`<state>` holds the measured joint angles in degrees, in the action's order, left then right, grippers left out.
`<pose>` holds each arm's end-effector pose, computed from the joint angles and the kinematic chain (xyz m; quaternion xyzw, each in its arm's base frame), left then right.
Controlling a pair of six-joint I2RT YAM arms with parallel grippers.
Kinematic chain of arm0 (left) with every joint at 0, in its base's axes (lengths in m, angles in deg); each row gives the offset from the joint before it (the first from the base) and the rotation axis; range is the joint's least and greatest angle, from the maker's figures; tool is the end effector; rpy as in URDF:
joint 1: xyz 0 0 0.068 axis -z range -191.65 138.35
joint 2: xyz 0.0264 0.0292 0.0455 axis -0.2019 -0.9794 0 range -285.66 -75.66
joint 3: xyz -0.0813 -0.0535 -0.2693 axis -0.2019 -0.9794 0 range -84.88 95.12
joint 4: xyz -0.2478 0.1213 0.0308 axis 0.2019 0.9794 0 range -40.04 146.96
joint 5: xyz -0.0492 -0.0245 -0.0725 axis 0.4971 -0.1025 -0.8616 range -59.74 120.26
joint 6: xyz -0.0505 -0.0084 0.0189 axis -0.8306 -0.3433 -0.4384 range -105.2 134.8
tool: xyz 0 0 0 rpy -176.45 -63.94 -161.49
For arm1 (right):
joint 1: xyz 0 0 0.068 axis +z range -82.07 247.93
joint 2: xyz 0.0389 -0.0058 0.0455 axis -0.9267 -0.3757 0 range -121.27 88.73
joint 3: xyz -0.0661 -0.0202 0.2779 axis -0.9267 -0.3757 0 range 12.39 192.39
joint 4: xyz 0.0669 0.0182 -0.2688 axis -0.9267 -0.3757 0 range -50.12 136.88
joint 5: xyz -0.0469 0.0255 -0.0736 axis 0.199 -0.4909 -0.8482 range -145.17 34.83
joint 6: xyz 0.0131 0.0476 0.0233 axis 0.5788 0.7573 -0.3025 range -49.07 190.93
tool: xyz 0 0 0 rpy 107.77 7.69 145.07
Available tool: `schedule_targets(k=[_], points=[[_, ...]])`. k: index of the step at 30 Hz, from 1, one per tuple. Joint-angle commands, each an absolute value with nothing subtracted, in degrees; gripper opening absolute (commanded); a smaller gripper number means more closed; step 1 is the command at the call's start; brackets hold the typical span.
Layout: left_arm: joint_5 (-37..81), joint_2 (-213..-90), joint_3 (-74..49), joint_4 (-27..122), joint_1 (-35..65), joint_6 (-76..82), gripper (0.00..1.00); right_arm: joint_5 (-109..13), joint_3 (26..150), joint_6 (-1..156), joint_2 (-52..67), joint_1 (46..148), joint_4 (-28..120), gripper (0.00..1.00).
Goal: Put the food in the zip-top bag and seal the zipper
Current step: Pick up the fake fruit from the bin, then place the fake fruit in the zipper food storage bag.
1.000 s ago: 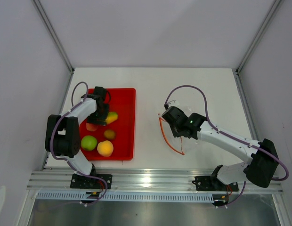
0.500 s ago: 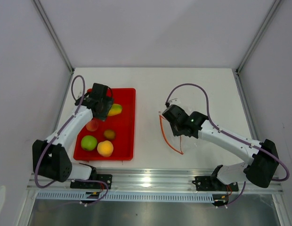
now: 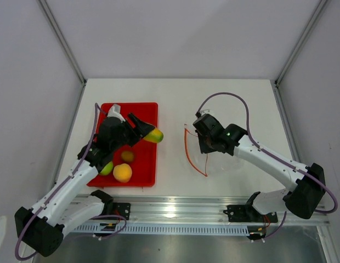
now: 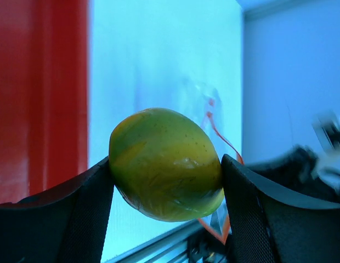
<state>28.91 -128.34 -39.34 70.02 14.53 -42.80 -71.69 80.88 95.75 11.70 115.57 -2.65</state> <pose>0.1947 -0.0967 0.3109 -0.2252 0.8232 -0.3554 0.3812 0.1987 0.2024 0.3122 -0.1495 0.9405 0.0494 0.3010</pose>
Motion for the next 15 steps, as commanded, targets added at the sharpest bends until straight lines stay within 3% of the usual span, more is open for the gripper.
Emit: schedule_targets(k=[1, 6, 15], points=[[16.3, -124.7, -44.8, 55.2, 16.3, -33.9, 0.56, -68.0, 83.1, 96.8, 12.3, 114.8, -2.2, 0.0], [9.4, -123.0, -50.3, 41.6, 19.7, -32.3, 0.55, -64.4, 83.1, 97.2, 12.3, 114.7, -1.1, 0.0], [7.3, -130.2, -51.3, 31.0, 27.2, -32.5, 0.56, -58.9, 82.3, 99.1, 13.2, 114.4, 0.4, 0.0]])
